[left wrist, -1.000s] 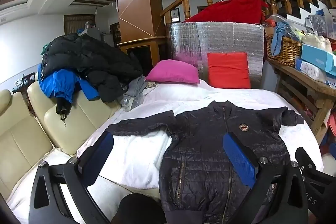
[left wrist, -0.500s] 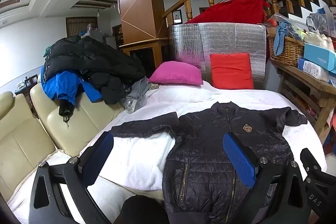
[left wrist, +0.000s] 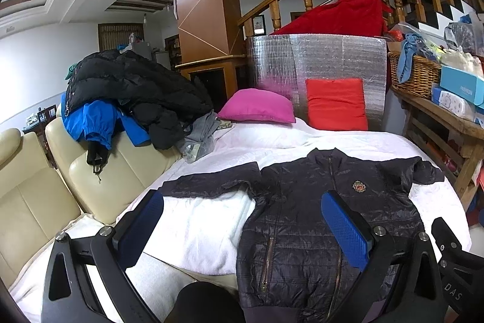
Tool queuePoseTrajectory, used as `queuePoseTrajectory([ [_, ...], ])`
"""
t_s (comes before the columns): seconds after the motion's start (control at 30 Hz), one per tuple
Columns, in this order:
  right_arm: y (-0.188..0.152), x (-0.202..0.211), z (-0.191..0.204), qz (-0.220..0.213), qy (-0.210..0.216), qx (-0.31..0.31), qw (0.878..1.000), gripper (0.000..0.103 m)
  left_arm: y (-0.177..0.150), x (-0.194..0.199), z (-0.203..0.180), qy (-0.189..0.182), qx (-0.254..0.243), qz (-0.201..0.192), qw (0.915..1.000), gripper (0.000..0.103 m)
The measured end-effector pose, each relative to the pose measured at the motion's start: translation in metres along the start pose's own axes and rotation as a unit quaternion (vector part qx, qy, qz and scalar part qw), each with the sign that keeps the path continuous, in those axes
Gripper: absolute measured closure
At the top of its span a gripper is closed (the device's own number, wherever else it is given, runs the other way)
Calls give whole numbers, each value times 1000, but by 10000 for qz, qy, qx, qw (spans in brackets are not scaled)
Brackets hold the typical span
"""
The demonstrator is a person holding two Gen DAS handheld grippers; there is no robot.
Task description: Fold large clothes
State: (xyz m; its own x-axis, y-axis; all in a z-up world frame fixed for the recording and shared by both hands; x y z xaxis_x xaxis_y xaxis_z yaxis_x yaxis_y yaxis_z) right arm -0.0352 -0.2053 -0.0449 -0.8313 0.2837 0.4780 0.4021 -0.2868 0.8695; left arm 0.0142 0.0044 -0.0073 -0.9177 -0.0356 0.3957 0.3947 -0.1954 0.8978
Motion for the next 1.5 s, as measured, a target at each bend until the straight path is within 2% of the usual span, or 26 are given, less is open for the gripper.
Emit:
queuePoseTrajectory([
  [0.7,-6,-6,16,167,70,229,9996,0,-10,-14,21,79,269,148,9995,0],
  [1.5,-9,-11,27,250,81,346,9991,0,-16,-20,30,147,352,224,9990,0],
])
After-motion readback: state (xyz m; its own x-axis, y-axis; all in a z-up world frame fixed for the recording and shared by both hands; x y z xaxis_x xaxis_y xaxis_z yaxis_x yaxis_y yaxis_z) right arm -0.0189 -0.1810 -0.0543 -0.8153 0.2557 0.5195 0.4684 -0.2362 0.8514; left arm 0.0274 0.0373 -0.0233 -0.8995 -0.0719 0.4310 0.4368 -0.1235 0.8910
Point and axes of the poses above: each gripper's, at about its wrist camera, not at the fingertips, and x roughly against the way its jaws point, z to its left, y to its top, the point moved 1 cm from there along -x, roughly the way its jaws point, and after that the axes turned 6 degrees about -x, right-handed, at the moved point
